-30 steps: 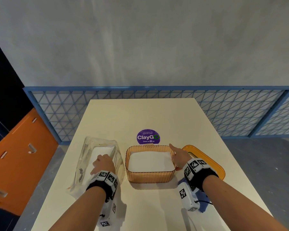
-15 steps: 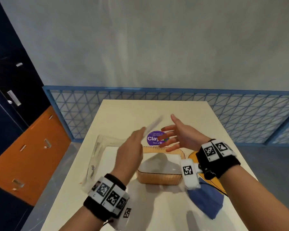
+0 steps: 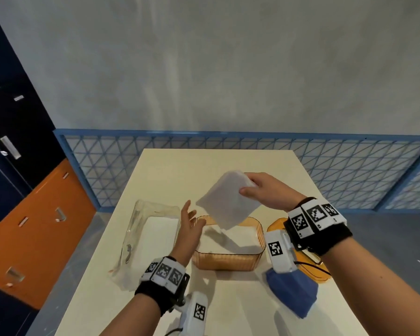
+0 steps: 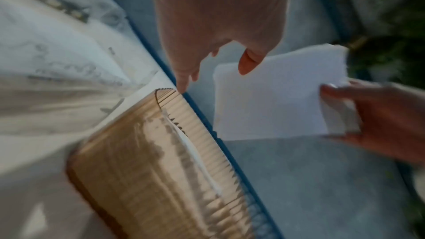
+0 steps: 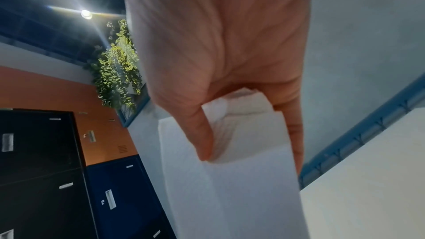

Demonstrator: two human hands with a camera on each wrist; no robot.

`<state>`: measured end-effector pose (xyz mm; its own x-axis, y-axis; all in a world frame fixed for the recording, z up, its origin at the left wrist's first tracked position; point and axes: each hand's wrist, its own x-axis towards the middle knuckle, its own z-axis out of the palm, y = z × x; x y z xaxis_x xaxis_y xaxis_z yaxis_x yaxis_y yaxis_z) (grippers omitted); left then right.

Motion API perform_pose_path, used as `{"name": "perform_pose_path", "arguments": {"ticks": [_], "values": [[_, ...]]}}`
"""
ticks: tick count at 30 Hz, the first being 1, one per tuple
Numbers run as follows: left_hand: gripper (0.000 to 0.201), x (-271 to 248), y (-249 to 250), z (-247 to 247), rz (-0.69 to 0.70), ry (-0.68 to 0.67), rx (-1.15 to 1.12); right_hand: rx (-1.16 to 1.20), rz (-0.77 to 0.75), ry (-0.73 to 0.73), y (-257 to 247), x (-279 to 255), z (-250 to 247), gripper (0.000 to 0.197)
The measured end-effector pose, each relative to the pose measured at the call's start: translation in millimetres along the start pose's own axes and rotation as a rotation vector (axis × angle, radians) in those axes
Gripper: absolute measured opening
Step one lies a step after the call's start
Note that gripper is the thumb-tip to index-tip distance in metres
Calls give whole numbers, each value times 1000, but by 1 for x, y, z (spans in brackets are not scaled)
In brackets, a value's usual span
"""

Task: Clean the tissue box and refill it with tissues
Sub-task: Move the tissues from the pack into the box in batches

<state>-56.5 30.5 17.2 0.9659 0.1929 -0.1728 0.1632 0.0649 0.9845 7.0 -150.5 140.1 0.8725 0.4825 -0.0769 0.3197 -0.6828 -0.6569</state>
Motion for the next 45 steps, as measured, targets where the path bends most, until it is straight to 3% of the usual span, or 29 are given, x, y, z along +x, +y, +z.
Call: {"name": "perform_pose_path", "arguments": {"ticks": [3, 7, 11, 15, 20, 22, 28, 33, 37, 38, 40, 42, 45], "values": [[66, 13, 1, -8, -174, -38, -374, 156, -10, 43, 4, -5, 4, 28], [36, 20, 8, -12, -48, 1, -77, 386, 33, 113, 31, -11, 23, 25], [17, 10, 1, -6, 115, 15, 229, 535, 222, 131, 76, -19, 67, 17], [25, 6, -16, 4, 94, -21, 409, 423, 321, 178, 92, -19, 96, 18], [22, 8, -22, 4, 139, 78, 336, 329, 340, 268, 89, -10, 87, 15], [24, 8, -20, 4, 133, 134, 338, 371, 398, 273, 92, -6, 84, 25], [59, 16, -17, 12, -34, 178, 732, 158, 522, 163, 89, -1, 93, 45], [72, 27, -18, 20, -73, 56, 1110, -197, 414, 124, 82, -4, 105, 56], [52, 25, -16, 25, 211, 65, 1433, -479, 153, 219, 83, -8, 109, 50], [47, 25, -15, 25, 266, -2, 1463, -505, 101, 186, 83, -7, 108, 47], [47, 26, -12, 26, 261, -190, 1523, -562, 57, -17, 83, -4, 106, 52], [55, 31, -10, 23, 162, -359, 1599, -592, 129, -257, 84, 0, 105, 63], [61, 41, -11, 12, 28, -507, 1697, -638, 229, -408, 91, 6, 104, 67]]}}
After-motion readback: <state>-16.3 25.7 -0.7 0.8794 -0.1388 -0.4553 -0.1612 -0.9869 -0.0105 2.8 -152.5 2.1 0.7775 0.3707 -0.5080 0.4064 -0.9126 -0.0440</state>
